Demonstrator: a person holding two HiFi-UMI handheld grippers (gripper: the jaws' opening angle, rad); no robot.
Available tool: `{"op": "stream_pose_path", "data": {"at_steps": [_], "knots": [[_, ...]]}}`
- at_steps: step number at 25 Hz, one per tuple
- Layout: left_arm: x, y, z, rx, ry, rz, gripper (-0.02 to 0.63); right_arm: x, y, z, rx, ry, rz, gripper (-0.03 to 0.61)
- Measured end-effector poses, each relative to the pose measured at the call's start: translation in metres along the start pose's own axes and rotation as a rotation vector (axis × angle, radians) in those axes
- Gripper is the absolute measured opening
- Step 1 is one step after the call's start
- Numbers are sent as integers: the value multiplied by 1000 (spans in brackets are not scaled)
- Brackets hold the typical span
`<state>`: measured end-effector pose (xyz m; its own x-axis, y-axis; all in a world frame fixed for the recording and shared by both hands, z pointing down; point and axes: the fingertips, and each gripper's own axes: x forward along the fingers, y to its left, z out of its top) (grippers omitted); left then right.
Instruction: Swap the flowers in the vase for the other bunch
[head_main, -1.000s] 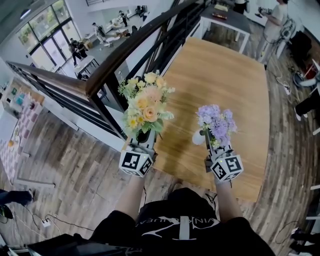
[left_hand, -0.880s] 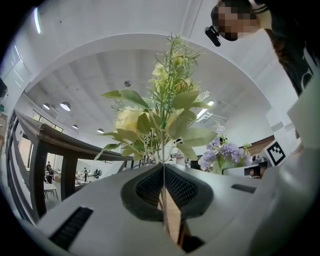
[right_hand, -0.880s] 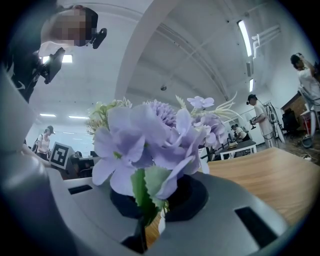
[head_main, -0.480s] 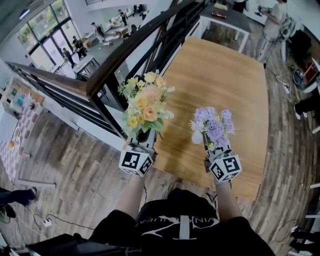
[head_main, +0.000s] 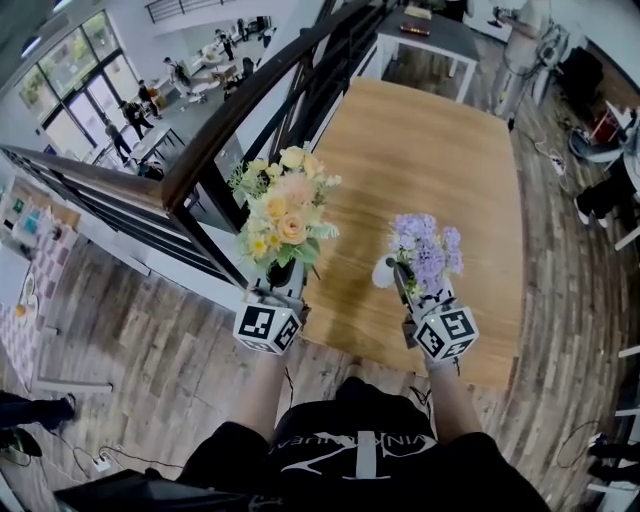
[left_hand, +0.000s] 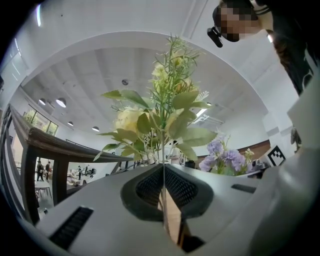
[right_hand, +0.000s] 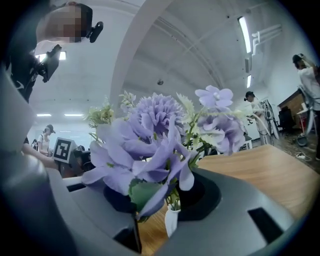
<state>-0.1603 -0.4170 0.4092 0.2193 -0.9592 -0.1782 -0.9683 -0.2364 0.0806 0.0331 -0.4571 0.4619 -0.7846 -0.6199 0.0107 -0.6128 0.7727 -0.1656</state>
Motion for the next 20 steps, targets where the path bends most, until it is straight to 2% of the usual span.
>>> {"op": "stream_pose_path", "data": {"at_steps": [6,13,20], "knots": [[-2,-3,-1,-15,15,-22,14,3,11,-17,17,83,17,199],[-6,-5,0,-20,23,-27,14,-3,11,-21,34,97,-2,229],[-12,-5,-4,-30,27,-29,14,-10,9,-22,40,108,-26,229]]}}
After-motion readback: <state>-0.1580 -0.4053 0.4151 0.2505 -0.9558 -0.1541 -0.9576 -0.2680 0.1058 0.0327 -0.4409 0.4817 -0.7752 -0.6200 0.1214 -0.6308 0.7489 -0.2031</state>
